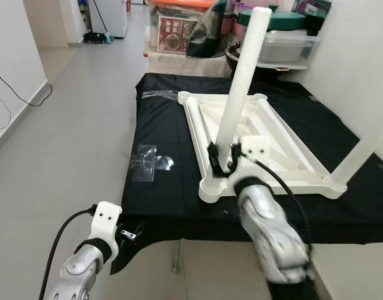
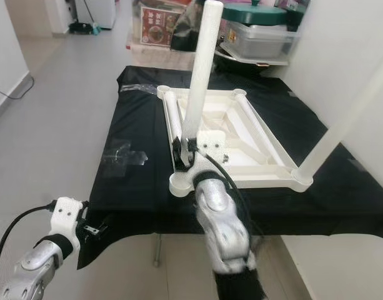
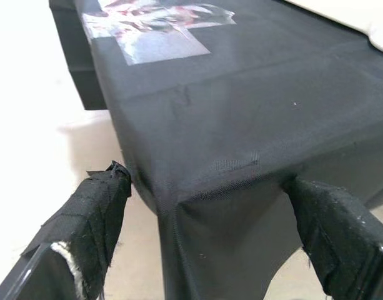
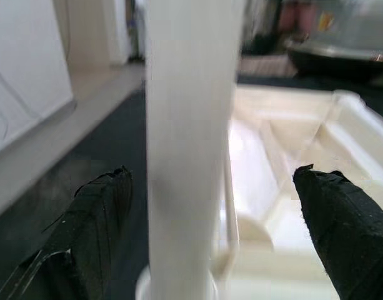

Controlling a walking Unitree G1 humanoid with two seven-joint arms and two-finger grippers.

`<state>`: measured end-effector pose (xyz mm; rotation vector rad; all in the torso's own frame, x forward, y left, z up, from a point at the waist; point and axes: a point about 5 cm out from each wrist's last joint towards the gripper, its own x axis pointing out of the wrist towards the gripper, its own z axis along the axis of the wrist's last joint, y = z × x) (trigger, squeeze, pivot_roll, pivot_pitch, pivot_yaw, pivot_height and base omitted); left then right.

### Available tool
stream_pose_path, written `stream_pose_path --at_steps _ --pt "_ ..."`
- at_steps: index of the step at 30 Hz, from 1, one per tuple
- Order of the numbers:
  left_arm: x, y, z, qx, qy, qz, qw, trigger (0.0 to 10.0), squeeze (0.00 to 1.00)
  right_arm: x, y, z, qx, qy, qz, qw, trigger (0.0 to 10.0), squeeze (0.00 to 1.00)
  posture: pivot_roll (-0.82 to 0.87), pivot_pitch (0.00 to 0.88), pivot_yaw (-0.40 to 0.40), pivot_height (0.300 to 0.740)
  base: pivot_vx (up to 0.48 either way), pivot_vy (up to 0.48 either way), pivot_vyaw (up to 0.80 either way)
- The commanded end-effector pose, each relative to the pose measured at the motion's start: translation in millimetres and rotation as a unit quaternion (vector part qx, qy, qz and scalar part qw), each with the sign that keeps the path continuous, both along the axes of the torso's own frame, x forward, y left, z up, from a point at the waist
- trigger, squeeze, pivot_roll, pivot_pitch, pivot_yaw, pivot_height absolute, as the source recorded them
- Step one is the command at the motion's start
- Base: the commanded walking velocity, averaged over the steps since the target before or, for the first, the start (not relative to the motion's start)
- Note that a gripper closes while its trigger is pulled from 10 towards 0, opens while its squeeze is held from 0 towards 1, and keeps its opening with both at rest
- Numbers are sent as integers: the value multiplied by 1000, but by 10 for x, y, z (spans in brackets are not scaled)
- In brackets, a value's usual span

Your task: Building children table

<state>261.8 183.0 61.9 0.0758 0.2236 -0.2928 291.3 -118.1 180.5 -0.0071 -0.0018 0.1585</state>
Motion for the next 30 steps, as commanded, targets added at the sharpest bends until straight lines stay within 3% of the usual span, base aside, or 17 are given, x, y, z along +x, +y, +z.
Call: stream_pose_path --at_steps 1,3,5,10,11,12,14,22,26,30 --pt "-5 -4 72 -8 -17 17 1000 10000 0 -94 -32 -26 1 25 30 999 10000 0 -14 0 -81 740 0 0 0" --pt "-17 -7 75 -9 -19 19 1000 10000 0 -131 -47 -45 2 35 40 999 10000 0 -15 0 -79 740 0 0 0" --pt "-48 -16 77 -10 -20 24 999 10000 0 -214 -83 -133 -12 83 57 995 10000 0 -21 0 -77 740 0 0 0" --pt "-95 -27 86 -4 -28 36 999 10000 0 -313 -205 -254 -38 131 35 990 10000 0 -25 0 -74 740 0 0 0" --pt "-106 -7 106 -1 -34 45 998 10000 0 -347 -246 -355 -38 178 29 983 10000 0 -28 0 -70 740 0 0 0" --pt "-106 -7 106 -1 -34 45 998 10000 0 -347 -246 -355 -38 178 29 983 10000 0 -28 0 -70 740 0 0 0" --pt "-126 43 153 5 -42 63 997 10000 0 -407 -282 -454 -38 225 33 973 10000 0 -26 0 -63 740 0 0 0" --pt "-238 172 354 9 -70 101 992 10000 0 -536 -261 -397 -38 197 83 976 10000 0 -11 0 -65 740 0 0 0" --pt "-295 134 435 18 -95 119 988 10000 0 -612 -67 -264 -11 148 192 970 10000 0 2 0 -69 740 0 0 0" --pt "-286 90 467 18 -100 121 988 10000 0 -620 -4 -187 -3 121 229 966 10000 0 5 0 -71 740 0 0 0"
